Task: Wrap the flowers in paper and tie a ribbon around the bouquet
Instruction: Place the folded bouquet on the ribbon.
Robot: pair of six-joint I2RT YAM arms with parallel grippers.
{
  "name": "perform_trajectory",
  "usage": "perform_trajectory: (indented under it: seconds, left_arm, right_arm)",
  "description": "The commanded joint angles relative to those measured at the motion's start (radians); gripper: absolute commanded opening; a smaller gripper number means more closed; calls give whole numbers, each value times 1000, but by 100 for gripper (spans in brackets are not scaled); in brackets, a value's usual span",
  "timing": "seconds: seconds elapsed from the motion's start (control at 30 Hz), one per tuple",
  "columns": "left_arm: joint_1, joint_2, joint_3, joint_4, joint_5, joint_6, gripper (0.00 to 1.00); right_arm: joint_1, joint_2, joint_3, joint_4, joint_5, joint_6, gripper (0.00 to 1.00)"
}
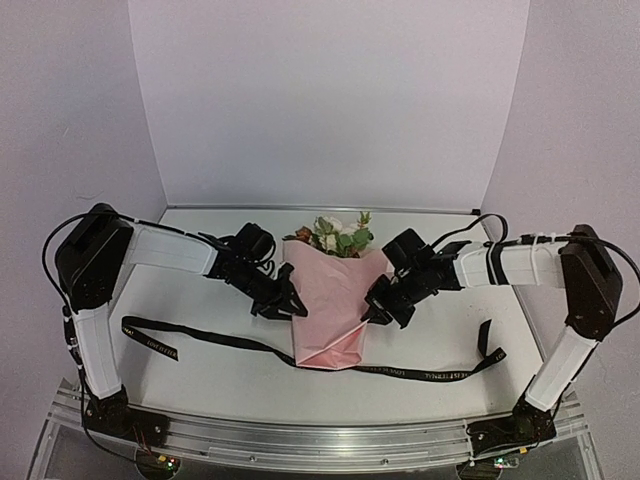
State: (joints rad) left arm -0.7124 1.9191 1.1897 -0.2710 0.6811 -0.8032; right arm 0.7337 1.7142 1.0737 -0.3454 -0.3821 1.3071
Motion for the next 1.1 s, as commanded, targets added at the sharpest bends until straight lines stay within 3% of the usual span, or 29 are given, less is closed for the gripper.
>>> perform_trajectory:
  seconds: [0.0, 0.23, 0.63, 0.73, 0.83, 0.93, 1.07]
  left_arm:
    - [-5, -101, -61, 26, 5, -28, 22]
    - [-21, -179, -161, 46, -28, -54, 25]
    - [-13, -324, -247, 27, -209, -143, 37]
    - [9, -378, -273, 8, -287, -190, 39]
    - [24, -445, -292, -50, -408, -254, 51]
    - [30, -532, -325, -136, -534, -356, 60]
    - [42, -645, -389, -281, -730, -517, 69]
  right_arm:
    - [47, -51, -37, -17, 64, 33, 0]
    - [120, -63, -68, -10, 123, 55, 0]
    - [194, -95, -110, -7, 227, 79, 0]
    - [198, -101, -113, -7, 228, 63, 15]
    - [199, -116, -121, -9, 231, 31, 41]
    - [198, -142, -123, -26, 234, -28, 61]
    - [198, -179, -117, -85, 245, -120, 80]
